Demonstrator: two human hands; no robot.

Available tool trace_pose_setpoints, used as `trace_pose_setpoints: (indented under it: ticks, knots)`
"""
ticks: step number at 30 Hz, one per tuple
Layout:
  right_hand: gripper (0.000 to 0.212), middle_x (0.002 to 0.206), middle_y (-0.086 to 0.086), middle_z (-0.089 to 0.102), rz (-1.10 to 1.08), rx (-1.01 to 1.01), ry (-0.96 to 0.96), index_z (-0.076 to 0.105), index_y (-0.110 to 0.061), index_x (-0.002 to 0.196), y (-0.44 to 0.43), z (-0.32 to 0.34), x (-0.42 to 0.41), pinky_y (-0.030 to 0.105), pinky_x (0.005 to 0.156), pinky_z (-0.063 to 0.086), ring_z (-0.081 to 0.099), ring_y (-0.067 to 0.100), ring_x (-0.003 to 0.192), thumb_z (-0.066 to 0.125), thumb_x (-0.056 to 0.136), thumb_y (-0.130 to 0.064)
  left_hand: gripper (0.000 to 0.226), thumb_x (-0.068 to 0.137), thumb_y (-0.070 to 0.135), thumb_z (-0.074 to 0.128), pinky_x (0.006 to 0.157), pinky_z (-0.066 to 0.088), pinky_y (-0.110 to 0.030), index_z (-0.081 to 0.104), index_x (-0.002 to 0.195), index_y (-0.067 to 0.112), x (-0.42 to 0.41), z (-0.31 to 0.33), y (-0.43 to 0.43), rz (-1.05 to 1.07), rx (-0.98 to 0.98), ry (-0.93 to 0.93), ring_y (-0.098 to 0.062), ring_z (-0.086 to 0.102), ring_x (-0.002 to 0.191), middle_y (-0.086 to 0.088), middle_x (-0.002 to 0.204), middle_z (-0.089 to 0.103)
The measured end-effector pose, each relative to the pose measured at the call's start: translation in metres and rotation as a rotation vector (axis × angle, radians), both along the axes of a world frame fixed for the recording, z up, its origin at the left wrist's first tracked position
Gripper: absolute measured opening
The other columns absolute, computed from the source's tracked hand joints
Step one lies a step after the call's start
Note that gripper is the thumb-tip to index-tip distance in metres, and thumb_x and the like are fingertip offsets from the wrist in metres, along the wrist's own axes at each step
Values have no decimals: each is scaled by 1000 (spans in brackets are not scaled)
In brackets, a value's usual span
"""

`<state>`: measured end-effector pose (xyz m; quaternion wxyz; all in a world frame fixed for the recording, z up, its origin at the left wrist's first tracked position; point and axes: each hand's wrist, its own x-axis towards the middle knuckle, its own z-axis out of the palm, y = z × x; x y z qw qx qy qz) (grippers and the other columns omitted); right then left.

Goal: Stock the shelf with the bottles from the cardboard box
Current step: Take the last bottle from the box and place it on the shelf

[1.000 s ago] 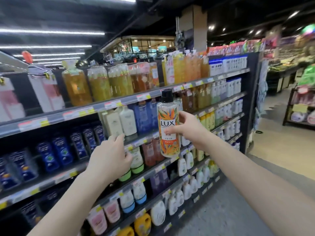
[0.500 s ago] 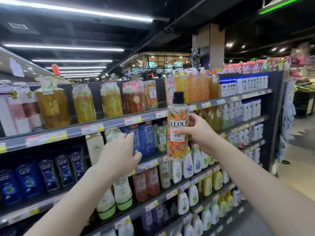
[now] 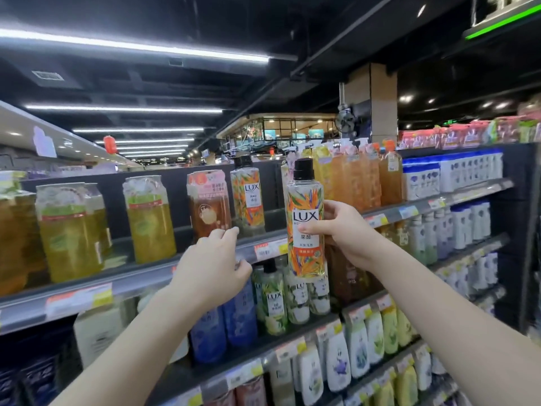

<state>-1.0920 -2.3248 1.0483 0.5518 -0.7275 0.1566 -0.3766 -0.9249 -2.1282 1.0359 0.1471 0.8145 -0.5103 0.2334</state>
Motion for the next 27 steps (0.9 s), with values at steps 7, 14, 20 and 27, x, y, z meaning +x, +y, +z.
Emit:
trace_pose_setpoints:
  ticks: [7,14,20,27]
  knots:
    - [48,117,3,76,88,-20,-17,67,-13,125,-65,21,48,53,99,55,72,25,109,84,82,-7,67,100,43,49,96,56,-40,31,160,20,17,11,-47,84,-48,-1,-25,59,126,-4,150,52]
    - [52,112,4,78,221,-21,-26,62,-13,127,-111,45,98,53,97,57,75,24,105,83,81,-3,65,100,38,53,102,54,-37,34,160,23,8,18,-82,104,-146,63,-20,57,130,-1,154,50]
    - [43,113,1,77,317,-88,2,65,-17,122,-138,56,139,53,98,56,73,23,108,83,83,-13,63,100,35,53,100,50,-30,35,159,24,-1,24,-119,129,-236,78,-15,55,131,3,151,53]
    - [66,119,2,72,376,-58,28,51,-14,139,-153,45,165,55,99,55,70,22,111,84,82,-13,63,101,37,54,100,49,-30,35,159,21,4,21,-148,215,-237,150,-16,54,133,0,152,52]
